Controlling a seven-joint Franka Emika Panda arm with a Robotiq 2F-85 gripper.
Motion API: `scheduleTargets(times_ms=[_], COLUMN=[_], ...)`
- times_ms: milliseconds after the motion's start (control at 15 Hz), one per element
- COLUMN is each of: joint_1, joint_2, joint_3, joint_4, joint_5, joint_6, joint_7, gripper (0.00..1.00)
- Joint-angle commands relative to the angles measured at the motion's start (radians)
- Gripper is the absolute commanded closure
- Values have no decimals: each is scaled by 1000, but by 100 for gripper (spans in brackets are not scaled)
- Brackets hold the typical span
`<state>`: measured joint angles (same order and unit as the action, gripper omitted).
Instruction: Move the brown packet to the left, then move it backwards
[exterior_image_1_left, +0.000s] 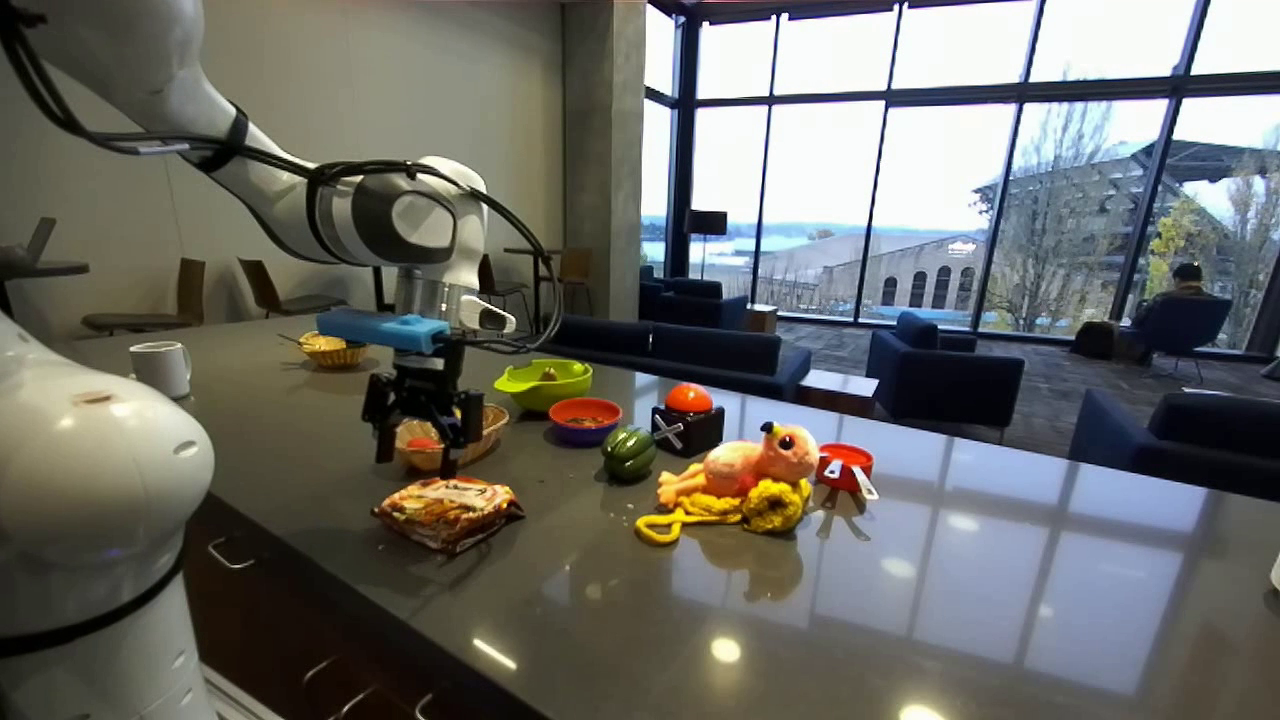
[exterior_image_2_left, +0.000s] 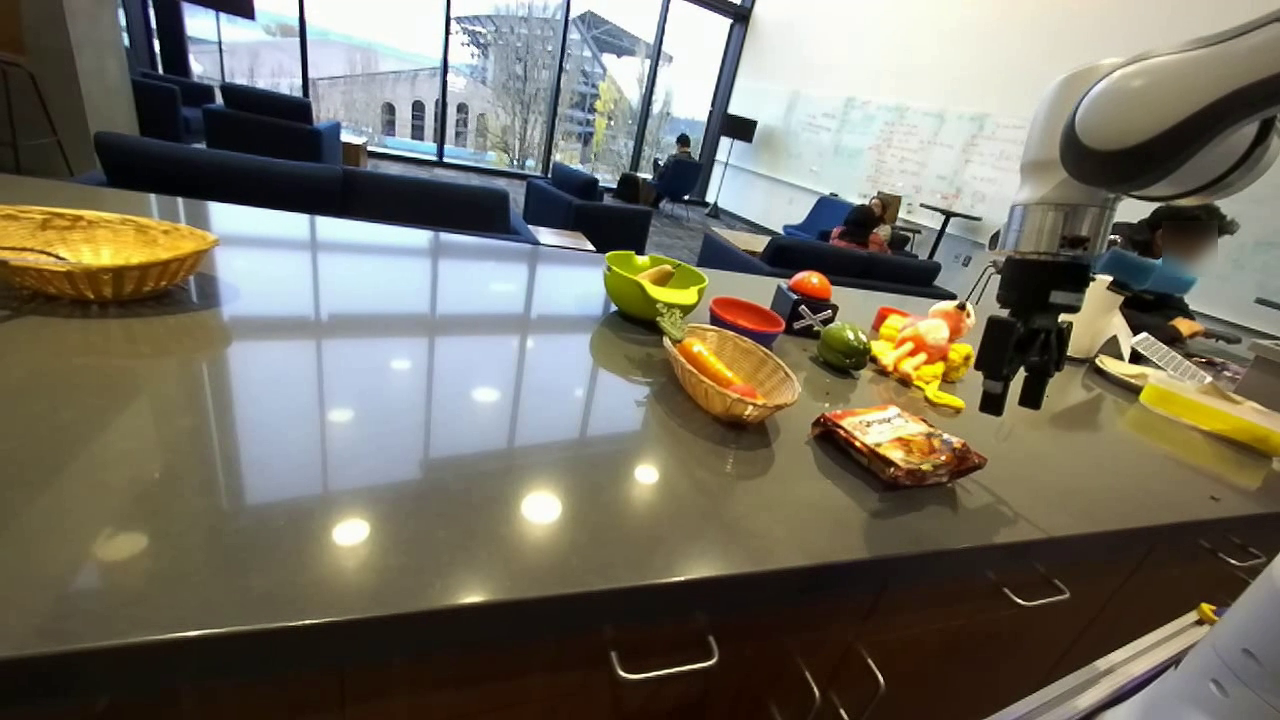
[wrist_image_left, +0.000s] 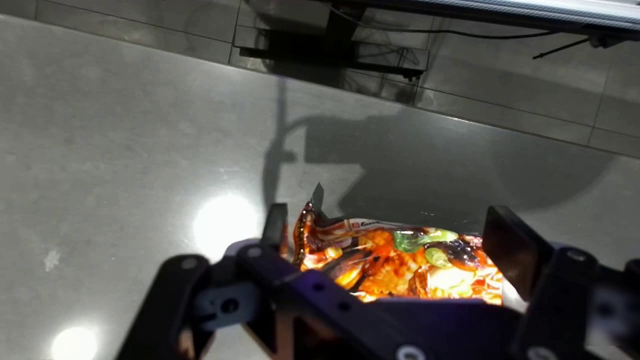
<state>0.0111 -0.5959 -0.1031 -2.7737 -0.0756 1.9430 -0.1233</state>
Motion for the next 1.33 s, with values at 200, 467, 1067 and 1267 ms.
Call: scheduleTargets(times_ms=[200,467,1067,1267], joint_1=[-20,-24,-64,-71], joint_2=[41,93,147,140], joint_3=[-27,-33,-32,-31], joint_4=[1,0,-1,-1], joint_5=[34,36,12,11], joint_6=[72,112,66,32], joint_7=[-40,-37,-31,-39], gripper=[0,5,56,80])
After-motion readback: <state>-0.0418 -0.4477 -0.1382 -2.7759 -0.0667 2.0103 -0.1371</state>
